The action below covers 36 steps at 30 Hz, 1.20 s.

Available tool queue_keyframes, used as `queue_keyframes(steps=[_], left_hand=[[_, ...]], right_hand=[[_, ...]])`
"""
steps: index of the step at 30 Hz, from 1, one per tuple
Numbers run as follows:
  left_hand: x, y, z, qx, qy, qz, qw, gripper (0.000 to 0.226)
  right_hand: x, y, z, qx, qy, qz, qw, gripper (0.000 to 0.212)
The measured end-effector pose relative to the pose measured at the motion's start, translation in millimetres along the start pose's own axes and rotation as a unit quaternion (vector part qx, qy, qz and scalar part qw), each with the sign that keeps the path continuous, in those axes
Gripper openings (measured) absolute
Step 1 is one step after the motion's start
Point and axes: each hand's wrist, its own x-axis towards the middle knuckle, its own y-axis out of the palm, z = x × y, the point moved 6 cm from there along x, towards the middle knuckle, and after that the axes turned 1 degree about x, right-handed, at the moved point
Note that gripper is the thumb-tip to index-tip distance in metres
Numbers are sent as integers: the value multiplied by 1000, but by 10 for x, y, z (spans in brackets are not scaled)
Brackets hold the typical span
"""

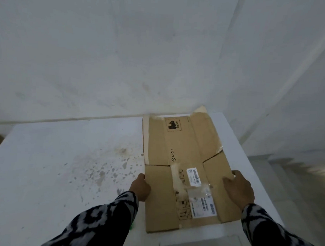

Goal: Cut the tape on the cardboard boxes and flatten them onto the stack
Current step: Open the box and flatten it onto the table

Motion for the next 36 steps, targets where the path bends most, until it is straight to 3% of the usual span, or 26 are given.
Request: queue_keyframes(steps=[6, 8, 11, 13, 15, 25, 29, 31, 34, 36], left_hand=[[166, 17, 14, 29, 51, -90, 994, 47], [179, 87, -9, 68, 40, -67, 995, 68], [146, 279, -26, 164, 33, -23, 986, 95], [122, 364, -48, 209, 36, -18, 977, 97], [151, 383, -53, 221, 33, -25, 974, 96], [185, 339, -58, 272, 67, -18, 960, 91], [58, 171, -4, 256, 118, -11, 959, 67], [-62, -12, 50, 215, 158, -29, 963, 54], [-289, -376, 254, 115, 172, -20, 978, 30], [-445, -669, 518, 62, 167, -14, 984, 24]], right_hand=[[319, 72, -169, 19, -9, -20, 1000, 44], [329, 117, -197, -74, -19, -40, 996, 58], [186, 319, -146, -227, -112, -33, 967, 70], [126, 591, -192, -293, -129, 64, 945, 78], [125, 779, -293, -303, -89, 149, 937, 93], [238, 822, -359, -276, -77, 150, 946, 98], [63, 830, -218, -229, -89, 79, 966, 85], [-111, 907, -25, -153, -116, 46, 980, 71], [-492, 1123, 388, 24, -131, 62, 989, 38], [-843, 1338, 720, 71, -132, 98, 984, 22]])
